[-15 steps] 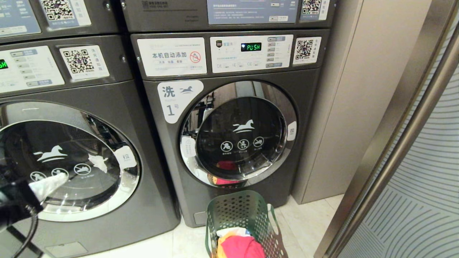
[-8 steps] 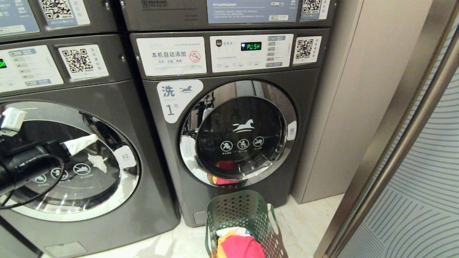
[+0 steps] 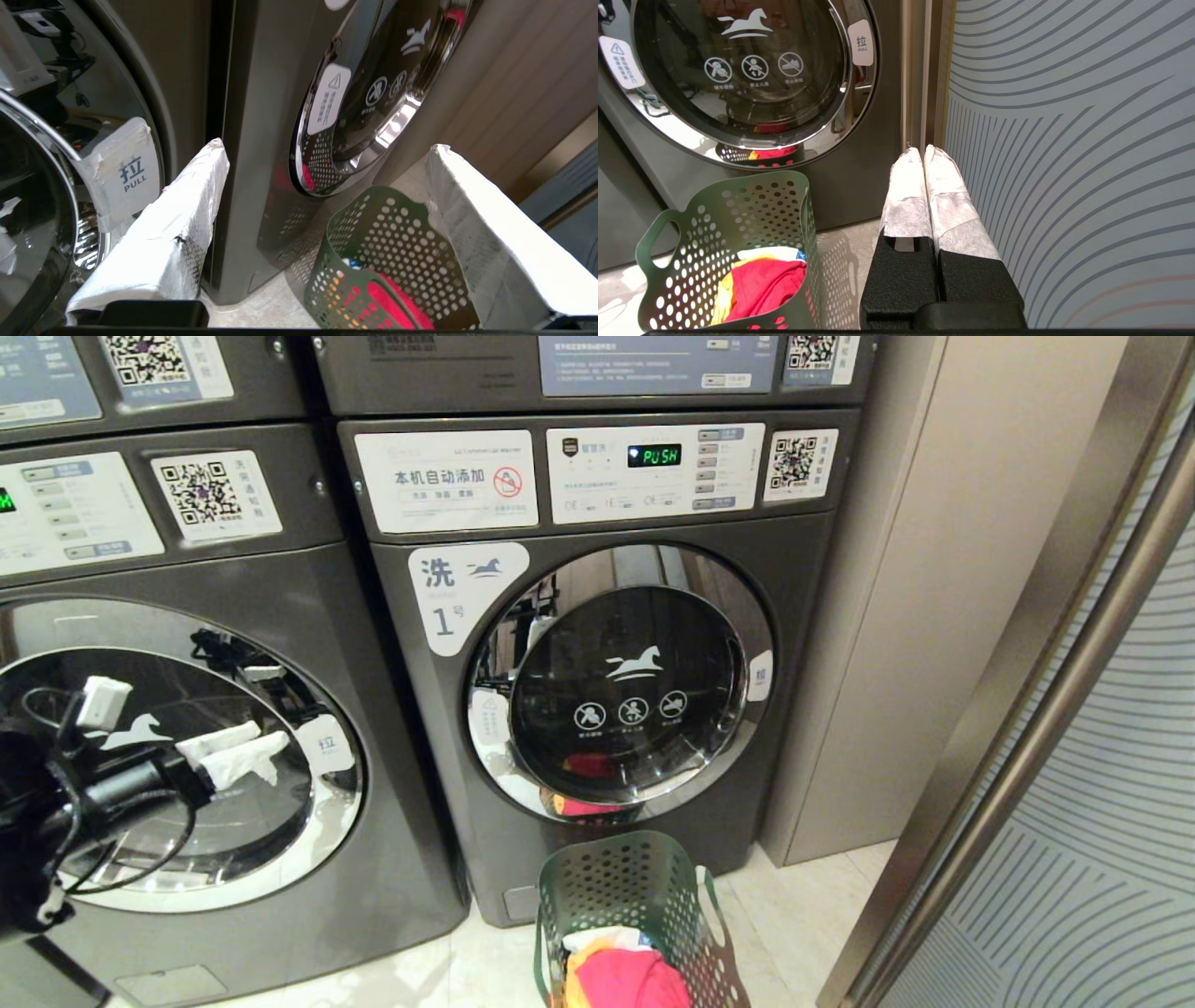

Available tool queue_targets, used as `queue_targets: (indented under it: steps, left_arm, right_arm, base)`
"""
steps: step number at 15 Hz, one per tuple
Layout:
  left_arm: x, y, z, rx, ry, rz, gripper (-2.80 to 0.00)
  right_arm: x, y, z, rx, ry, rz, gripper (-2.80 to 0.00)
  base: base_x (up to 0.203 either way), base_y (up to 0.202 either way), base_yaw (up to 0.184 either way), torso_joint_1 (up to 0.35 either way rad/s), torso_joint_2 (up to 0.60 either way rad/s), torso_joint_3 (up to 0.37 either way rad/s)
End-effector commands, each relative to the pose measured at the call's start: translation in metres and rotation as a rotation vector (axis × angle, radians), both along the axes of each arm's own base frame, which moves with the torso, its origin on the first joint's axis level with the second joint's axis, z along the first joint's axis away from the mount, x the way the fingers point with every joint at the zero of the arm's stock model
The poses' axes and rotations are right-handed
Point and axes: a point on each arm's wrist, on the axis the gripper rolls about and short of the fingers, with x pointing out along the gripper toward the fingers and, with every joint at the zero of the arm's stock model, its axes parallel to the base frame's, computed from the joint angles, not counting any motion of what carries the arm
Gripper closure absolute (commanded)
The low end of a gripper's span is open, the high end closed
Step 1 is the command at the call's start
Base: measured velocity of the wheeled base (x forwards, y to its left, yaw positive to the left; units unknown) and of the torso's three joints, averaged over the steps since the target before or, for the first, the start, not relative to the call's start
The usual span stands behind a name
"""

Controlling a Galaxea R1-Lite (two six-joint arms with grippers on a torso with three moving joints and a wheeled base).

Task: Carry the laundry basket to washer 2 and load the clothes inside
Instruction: Open the lid of the washing machine

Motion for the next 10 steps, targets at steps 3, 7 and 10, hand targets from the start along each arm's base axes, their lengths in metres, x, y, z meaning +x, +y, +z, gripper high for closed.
queue_targets:
  steps: [3,7,10]
  left_arm:
    - [0.016,0.008,-0.042,0.036,0.022,-0.015,-2.8]
    - [0.051,0.017,-0.06,0.129,-0.034,0.071,-2.8]
    - [0.063,0.019,-0.068,0.147,-0.009,0.187,-2.8]
  right_arm:
    - [0.003,0.0,-0.009,0.0,0.034,0.0,0.0]
    - [0.003,0.0,-0.009,0.0,0.034,0.0,0.0]
    - [0.003,0.0,-0.009,0.0,0.034,0.0,0.0]
  base:
    - [0.0,0.0,0.0,0.0,0.0,0.0]
    - [0.0,0.0,0.0,0.0,0.0,0.0]
    - [0.0,0.0,0.0,0.0,0.0,0.0]
